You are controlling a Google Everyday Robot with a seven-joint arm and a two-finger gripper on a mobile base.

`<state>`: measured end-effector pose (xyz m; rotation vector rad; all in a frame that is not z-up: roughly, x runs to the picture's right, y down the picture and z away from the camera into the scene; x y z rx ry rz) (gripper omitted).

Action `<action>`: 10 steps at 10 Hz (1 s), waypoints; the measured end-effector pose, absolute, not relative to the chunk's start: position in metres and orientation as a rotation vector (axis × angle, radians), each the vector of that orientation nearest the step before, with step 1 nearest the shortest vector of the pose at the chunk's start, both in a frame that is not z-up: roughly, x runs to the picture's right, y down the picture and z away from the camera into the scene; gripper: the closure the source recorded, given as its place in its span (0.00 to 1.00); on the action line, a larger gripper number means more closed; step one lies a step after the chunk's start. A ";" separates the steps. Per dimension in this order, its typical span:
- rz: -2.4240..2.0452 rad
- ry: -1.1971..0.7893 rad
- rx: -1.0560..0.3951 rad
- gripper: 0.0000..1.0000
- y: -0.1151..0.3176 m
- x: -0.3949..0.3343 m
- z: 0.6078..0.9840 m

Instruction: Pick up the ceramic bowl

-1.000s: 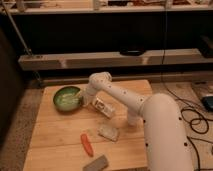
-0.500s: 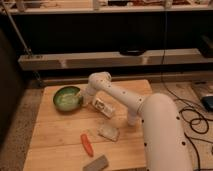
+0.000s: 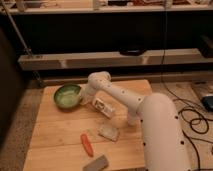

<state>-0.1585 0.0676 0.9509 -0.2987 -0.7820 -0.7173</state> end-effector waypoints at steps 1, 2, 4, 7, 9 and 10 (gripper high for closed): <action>-0.716 -0.790 -0.297 1.00 0.067 -0.159 0.949; -0.719 -0.800 -0.295 1.00 0.066 -0.159 0.947; -0.726 -0.813 -0.297 1.00 0.062 -0.158 0.941; -0.728 -0.796 -0.303 1.00 0.047 -0.162 0.924; -0.726 -0.800 -0.308 1.00 0.049 -0.161 0.925; -0.730 -0.799 -0.308 1.00 0.048 -0.161 0.924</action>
